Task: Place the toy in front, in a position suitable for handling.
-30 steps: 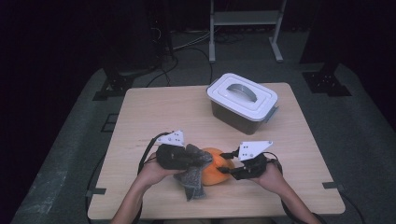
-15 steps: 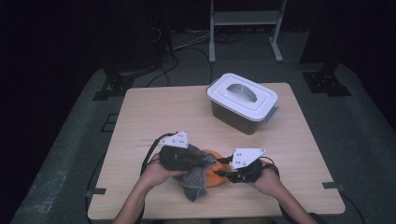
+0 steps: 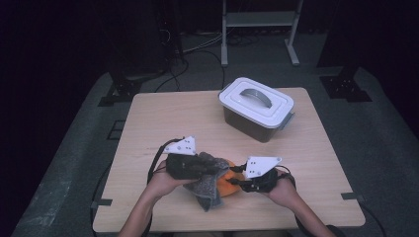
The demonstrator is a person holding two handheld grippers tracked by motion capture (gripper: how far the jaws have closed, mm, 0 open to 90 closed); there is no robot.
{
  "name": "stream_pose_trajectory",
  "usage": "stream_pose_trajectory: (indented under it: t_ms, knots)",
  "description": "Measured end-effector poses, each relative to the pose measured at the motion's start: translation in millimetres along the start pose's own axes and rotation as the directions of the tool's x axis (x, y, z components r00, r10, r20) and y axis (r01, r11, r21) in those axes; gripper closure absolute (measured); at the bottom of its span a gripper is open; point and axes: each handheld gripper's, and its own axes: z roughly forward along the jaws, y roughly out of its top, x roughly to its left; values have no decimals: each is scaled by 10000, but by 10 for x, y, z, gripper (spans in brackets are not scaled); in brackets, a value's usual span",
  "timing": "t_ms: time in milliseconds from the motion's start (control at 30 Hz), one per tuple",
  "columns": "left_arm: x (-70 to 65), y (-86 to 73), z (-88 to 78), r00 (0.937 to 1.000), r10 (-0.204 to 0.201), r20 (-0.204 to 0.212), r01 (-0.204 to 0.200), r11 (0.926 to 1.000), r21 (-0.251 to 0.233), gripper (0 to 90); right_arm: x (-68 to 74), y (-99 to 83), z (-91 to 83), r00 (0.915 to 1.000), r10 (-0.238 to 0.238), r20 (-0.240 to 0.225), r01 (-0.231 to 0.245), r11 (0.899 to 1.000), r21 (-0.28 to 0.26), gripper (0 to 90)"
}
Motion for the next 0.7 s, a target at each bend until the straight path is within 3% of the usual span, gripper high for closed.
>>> stream_pose_trajectory:
  t_ms: [200,333,367,500,633,700]
  knots:
    - [66,-112,114,9990,-392,226,387,9990,221,796,-18,-18,-2,10000,88,-42,-88,10000,42,644]
    - [116,-153,72,9992,-396,-20,396,9987,330,796,-94,-66,-38,9994,340,-114,-340,9994,-5,647]
    - [144,-180,59,9986,-526,-42,527,9983,266,796,-135,-103,-62,9982,593,-124,-594,9982,-62,648]
    - [232,-263,10,9963,-824,-227,829,9963,231,796,-175,-136,-100,9973,734,-92,-734,9973,-40,648]
    - [332,-369,-73,9910,-1196,-606,1216,9921,300,796,-243,-206,-179,9950,1000,-67,-1000,9949,-89,647]
    - [429,-470,-150,9834,-1760,-452,1757,9844,-116,796,-293,-274,-244,9921,1256,16,-1256,9920,-91,644]
